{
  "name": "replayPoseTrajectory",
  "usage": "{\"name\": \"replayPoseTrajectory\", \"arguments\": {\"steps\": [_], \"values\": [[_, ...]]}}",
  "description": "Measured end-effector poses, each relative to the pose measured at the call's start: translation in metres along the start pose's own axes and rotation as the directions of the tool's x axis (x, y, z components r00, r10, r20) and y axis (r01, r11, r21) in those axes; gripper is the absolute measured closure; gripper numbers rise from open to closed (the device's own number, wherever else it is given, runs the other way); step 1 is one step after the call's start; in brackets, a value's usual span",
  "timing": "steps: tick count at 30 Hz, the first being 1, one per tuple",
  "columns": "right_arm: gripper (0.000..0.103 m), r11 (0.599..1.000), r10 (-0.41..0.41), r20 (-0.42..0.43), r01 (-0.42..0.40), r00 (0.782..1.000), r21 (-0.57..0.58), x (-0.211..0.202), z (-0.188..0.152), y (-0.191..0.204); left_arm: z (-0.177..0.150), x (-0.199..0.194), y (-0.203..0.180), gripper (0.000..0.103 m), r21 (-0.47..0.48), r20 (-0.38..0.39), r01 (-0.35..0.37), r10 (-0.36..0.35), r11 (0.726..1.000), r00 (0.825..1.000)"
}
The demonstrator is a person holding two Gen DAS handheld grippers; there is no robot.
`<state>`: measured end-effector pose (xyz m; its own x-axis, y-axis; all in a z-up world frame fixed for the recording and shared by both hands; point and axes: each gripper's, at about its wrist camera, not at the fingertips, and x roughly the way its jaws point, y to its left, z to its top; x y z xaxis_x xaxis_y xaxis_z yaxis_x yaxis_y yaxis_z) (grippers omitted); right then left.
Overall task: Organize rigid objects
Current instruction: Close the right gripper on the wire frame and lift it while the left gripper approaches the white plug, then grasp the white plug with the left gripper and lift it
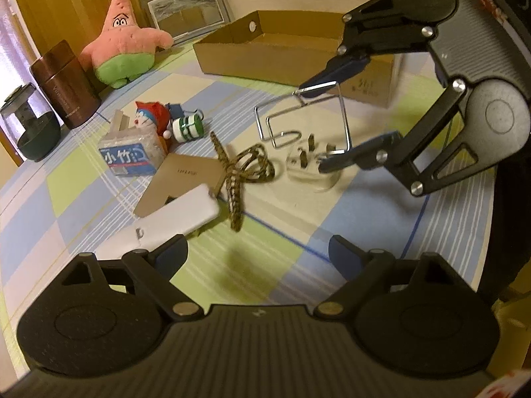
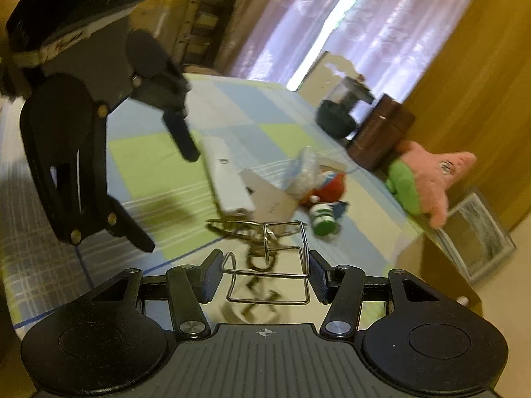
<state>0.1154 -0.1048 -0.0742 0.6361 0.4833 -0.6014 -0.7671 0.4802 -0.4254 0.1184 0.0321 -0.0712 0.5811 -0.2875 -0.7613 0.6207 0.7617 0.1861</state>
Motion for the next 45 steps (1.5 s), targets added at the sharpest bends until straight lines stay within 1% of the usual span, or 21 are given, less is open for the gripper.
{"name": "replayPoseTrajectory", "arguments": {"steps": [3,6,11,12,14,19,24,26,31,33,37,45], "values": [[0.052,0.999,-0.041,-0.014,0.041,0.999,0.033,-0.009,-0.005,-0.01,0.009,0.003,-0.005,0.014,-0.023,0.022,0.007,-0.006,1.0,1.0],[0.052,0.994,-0.079,-0.037,0.082,0.996,0.073,-0.017,-0.011,-0.022,0.02,0.008,-0.011,0.018,-0.07,0.046,0.019,-0.016,0.997,0.999],[0.052,0.981,-0.11,-0.057,0.118,0.992,0.157,-0.029,-0.023,-0.037,0.035,0.022,-0.022,0.023,-0.139,0.067,0.04,-0.031,0.989,0.997],[0.052,0.978,-0.111,-0.058,0.12,0.992,0.174,-0.032,-0.025,-0.04,0.037,0.026,-0.023,0.024,-0.152,0.063,0.041,-0.031,0.988,0.998],[0.052,0.97,-0.119,-0.055,0.128,0.991,0.205,-0.036,-0.028,-0.043,0.041,0.034,-0.027,0.031,-0.173,0.052,0.038,-0.03,0.984,0.998],[0.052,0.953,-0.133,-0.049,0.142,0.99,0.266,-0.044,-0.034,-0.05,0.045,0.049,-0.035,0.034,-0.231,0.025,0.005,0.001,0.973,1.0],[0.052,0.944,-0.138,-0.042,0.144,0.99,0.295,-0.045,-0.035,-0.055,0.046,0.058,-0.038,0.038,-0.284,0.013,-0.019,0.024,0.959,1.0],[0.052,0.943,-0.14,-0.037,0.145,0.989,0.301,-0.046,-0.035,-0.056,0.046,0.061,-0.038,0.042,-0.301,0.012,-0.027,0.032,0.953,0.999],[0.052,0.938,-0.142,-0.035,0.146,0.989,0.316,-0.047,-0.036,-0.059,0.047,0.066,-0.04,0.044,-0.309,0.009,-0.028,0.032,0.951,0.999],[0.052,0.936,-0.141,-0.036,0.145,0.989,0.32,-0.047,-0.037,-0.06,0.046,0.068,-0.041,0.046,-0.313,0.01,-0.03,0.034,0.949,0.999],[0.052,0.935,-0.139,-0.035,0.143,0.99,0.324,-0.046,-0.036,-0.061,0.046,0.071,-0.041,0.053,-0.319,0.015,-0.028,0.034,0.947,0.999],[0.052,0.933,-0.141,-0.04,0.147,0.989,0.329,-0.046,-0.036,-0.061,0.044,0.067,-0.042,0.054,-0.337,0.005,-0.03,0.034,0.941,0.999]]}}
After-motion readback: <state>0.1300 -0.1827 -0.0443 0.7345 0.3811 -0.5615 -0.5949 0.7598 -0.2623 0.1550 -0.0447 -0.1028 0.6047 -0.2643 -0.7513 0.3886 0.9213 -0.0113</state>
